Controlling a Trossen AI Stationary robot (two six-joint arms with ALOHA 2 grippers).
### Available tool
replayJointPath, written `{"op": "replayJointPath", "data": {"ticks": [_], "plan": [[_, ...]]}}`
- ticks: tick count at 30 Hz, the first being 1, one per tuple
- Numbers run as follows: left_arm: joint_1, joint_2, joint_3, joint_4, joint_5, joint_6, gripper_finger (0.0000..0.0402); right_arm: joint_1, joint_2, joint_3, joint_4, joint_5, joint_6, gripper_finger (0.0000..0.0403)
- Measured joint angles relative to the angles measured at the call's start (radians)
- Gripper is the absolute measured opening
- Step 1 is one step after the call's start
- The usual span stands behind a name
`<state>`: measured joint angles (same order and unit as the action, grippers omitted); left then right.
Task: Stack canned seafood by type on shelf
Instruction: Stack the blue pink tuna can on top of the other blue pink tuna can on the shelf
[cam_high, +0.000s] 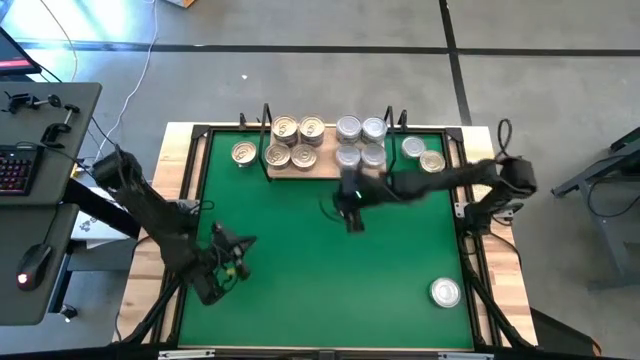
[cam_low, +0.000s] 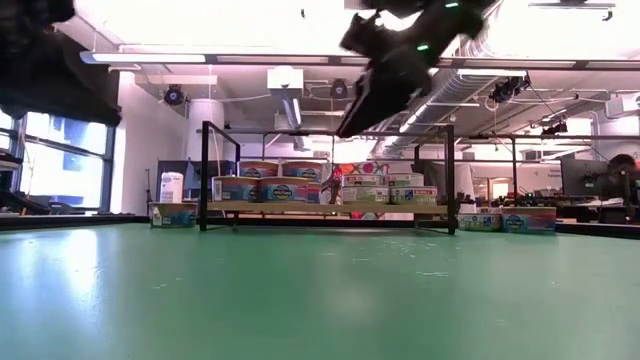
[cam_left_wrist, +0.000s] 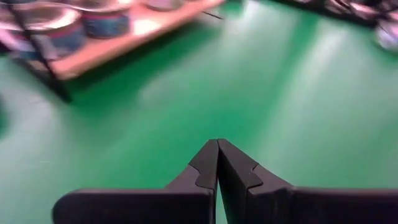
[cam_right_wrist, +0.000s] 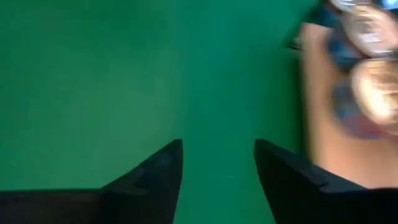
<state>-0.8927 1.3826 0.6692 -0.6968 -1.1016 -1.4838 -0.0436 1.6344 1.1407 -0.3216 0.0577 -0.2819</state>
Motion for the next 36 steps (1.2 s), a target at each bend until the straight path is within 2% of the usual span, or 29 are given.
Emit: {"op": "replayJointPath", "data": {"ticks": [3, 5, 7, 10, 15, 19, 21, 26, 36], "plan": [[0.083, -0.093, 0.000, -0.157, 0.015, -0.096, 0.0000, 0.119, -0.070, -0.156, 0.158, 0.011, 0.139, 0.0175], [0.186, -0.153, 0.000, -0.263, 0.076, -0.120, 0.0000, 0.205, -0.104, -0.249, 0.292, 0.061, 0.209, 0.0164], [0.320, -0.202, 0.000, -0.345, 0.159, -0.076, 0.0000, 0.292, -0.124, -0.322, 0.427, 0.147, 0.239, 0.0155], [0.538, -0.260, 0.000, -0.368, 0.246, 0.103, 0.0000, 0.400, -0.125, -0.407, 0.592, 0.312, 0.241, 0.0145], [0.869, -0.308, 0.000, -0.257, 0.337, 0.454, 0.0000, 0.505, -0.125, -0.458, 0.735, 0.504, 0.231, 0.0138], [1.057, -0.314, -0.002, -0.183, 0.358, 0.647, 0.0000, 0.538, -0.125, -0.451, 0.738, 0.535, 0.230, 0.0138], [1.131, -0.315, -0.018, -0.118, 0.369, 0.718, 0.0000, 0.551, -0.125, -0.450, 0.739, 0.535, 0.230, 0.0138], [1.297, -0.318, -0.109, 0.120, 0.500, 0.898, 0.0000, 0.568, -0.125, -0.450, 0.738, 0.536, 0.230, 0.0138], [1.534, -0.313, -0.212, 0.383, 0.634, 1.059, 0.0000, 0.567, -0.125, -0.449, 0.746, 0.538, 0.231, 0.0138]]}}
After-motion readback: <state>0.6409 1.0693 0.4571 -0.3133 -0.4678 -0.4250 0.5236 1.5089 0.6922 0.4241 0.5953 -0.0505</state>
